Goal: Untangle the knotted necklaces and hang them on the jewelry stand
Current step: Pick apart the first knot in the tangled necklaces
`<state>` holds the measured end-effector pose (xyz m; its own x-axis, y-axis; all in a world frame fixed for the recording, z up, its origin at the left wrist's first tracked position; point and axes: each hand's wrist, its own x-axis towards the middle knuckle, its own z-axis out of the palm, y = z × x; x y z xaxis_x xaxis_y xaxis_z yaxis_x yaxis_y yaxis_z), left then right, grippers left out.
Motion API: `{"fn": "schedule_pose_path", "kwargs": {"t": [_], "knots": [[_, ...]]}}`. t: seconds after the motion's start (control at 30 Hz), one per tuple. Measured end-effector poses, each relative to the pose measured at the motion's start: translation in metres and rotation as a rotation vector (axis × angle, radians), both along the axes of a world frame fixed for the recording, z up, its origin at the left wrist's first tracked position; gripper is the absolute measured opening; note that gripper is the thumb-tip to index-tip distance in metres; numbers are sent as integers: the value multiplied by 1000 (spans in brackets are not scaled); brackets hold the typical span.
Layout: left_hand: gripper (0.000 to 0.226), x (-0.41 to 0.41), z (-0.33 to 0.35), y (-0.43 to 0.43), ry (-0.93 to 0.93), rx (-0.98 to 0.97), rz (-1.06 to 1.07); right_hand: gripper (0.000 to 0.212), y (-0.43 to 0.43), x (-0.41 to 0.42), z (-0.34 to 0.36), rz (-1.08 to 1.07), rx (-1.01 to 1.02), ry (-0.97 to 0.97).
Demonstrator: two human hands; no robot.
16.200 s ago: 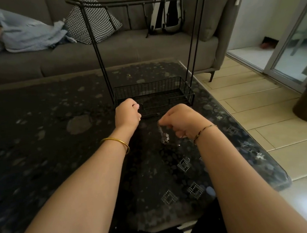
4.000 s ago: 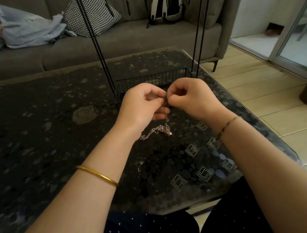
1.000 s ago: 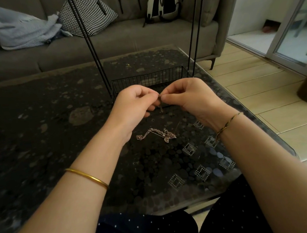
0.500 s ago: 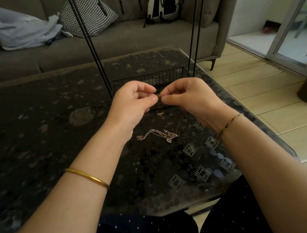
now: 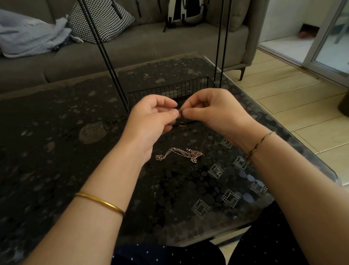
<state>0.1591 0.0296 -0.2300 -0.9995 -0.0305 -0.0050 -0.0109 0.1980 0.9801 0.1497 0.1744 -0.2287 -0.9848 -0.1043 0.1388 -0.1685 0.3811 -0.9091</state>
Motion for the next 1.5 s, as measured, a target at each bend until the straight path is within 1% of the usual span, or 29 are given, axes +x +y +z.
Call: {"fn": "schedule_pose_path", "kwargs": {"t": [0.1, 0.27, 0.47, 0.63, 0.7, 0.77, 0.83, 0.9, 1.0, 1.1, 1.2, 1.33, 1.5], "knots": [[16, 2, -1, 2, 88, -142, -12, 2, 0, 0, -1, -5, 18, 6], [14, 1, -2, 2, 215, -303, -20, 4, 2, -1, -1, -10, 25, 23], [10, 2, -1, 4, 401, -588, 40, 3, 2, -1, -2, -12, 39, 32], [5, 5, 1, 9, 440, -680, 44, 2, 1, -1, -3, -1, 69, 48], [6, 3, 1, 10, 408, -658, 50, 6, 1, -1, -3, 14, 99, 77], [7, 2, 1, 10, 328, -580, 53, 12, 1, -1, -3, 37, 119, 90], [7, 1, 1, 10, 226, -431, 45, 13, 1, -1, -3, 58, 119, 90], [7, -1, 0, 7, 118, -285, 31, 9, 2, 0, -2, 66, 105, 75], [12, -1, -2, 1, -16, -122, -19, 5, 3, 1, 0, 65, 64, 16], [12, -1, -4, -2, -10, -126, -38, 8, 4, 1, 1, 41, 24, -48], [16, -1, -4, -3, 38, -166, -33, 12, 5, -1, 1, 9, 15, -51], [15, -1, -2, -2, 67, -199, -29, 11, 6, -1, 0, 21, 53, 20], [13, -2, -2, -2, 84, -247, -13, 10, 2, 2, -1, 56, 196, 117]]}}
